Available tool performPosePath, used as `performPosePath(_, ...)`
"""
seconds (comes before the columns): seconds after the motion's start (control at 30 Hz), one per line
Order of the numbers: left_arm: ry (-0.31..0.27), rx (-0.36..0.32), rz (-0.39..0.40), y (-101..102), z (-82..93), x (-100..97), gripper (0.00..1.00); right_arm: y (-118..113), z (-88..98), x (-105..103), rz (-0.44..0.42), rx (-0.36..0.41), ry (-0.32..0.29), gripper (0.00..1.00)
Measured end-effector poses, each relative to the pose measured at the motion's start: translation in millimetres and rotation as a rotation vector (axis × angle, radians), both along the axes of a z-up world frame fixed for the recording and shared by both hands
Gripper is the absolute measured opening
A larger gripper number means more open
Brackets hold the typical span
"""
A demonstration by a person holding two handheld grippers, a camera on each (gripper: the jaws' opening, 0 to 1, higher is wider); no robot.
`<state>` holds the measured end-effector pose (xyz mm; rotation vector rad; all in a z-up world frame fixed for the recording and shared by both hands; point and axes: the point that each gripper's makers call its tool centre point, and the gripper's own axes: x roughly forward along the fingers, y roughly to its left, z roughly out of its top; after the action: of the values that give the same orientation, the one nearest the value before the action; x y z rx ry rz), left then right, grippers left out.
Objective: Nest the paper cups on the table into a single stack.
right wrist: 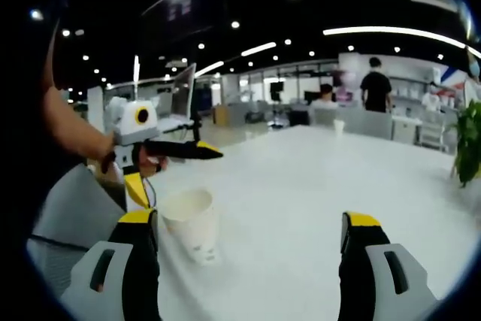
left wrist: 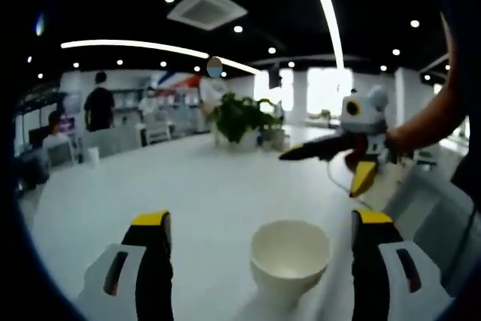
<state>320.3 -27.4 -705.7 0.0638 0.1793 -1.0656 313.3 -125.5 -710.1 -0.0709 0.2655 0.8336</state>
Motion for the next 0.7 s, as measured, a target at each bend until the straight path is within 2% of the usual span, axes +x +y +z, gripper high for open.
performPosePath(0.1, -0.023, 0.005, 0.008, 11, 5.2, -1.1, 0.98, -2, 1.1, 2, 0.011, -0.014, -0.023, 1.00)
performPosePath(0.2, -0.032, 0.041, 0.010, 22, 1.3, -4.0, 0.98, -1, -1.9, 1, 0.027, -0.032, -0.018, 1.00)
performPosePath(0.4, -0.033, 0.130, 0.005, 38, -15.2, -14.8, 0.98, 7, -5.1, 0, 0.068, -0.045, -0.031, 1.00)
performPosePath(0.5, -0.016, 0.163, 0.009, 43, -23.1, -17.9, 0.98, 16, -14.1, -4, 0.115, -0.086, -0.035, 1.00)
performPosePath(0.7, -0.011, 0.263, -0.031, 48, -44.6, -29.7, 0.98, 27, -25.8, -11, 0.157, -0.091, -0.033, 1.00)
